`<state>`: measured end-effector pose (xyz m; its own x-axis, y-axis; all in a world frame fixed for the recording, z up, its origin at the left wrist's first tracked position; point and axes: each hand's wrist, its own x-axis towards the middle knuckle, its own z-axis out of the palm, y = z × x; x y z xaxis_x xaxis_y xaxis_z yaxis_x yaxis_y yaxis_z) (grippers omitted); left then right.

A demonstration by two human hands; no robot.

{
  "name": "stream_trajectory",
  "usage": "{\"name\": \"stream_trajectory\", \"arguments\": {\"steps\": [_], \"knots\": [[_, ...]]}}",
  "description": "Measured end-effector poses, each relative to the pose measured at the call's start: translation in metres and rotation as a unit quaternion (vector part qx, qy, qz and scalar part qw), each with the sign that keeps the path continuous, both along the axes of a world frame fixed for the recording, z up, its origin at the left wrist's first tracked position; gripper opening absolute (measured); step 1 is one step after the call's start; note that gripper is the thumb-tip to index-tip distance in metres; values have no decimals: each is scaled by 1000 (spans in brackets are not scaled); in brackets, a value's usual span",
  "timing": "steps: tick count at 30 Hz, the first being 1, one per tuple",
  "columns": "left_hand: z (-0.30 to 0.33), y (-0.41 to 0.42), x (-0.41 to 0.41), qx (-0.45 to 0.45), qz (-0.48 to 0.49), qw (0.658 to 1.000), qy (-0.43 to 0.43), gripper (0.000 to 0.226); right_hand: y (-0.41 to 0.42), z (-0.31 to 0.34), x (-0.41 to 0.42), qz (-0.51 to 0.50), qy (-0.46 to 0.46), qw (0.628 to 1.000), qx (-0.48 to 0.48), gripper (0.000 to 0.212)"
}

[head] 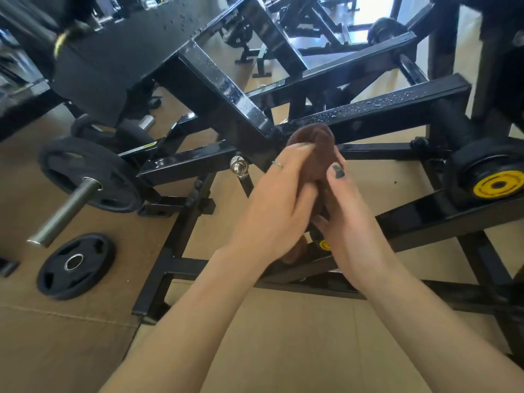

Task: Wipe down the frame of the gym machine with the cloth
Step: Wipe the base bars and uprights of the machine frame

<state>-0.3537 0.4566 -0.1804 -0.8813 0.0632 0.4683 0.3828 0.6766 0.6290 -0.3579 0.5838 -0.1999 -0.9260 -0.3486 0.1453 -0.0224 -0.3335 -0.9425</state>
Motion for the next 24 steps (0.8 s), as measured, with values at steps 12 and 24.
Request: {"name": "stream_trajectory", "arguments": {"steps": [12, 24], "knots": [[51, -42, 0, -294, 78, 952, 45, 62, -27, 32, -36, -234, -65, 970, 3, 19], [69, -86, 6, -434, 191, 847, 241, 23, -61, -12, -65, -318, 253, 811, 421, 43]]}}
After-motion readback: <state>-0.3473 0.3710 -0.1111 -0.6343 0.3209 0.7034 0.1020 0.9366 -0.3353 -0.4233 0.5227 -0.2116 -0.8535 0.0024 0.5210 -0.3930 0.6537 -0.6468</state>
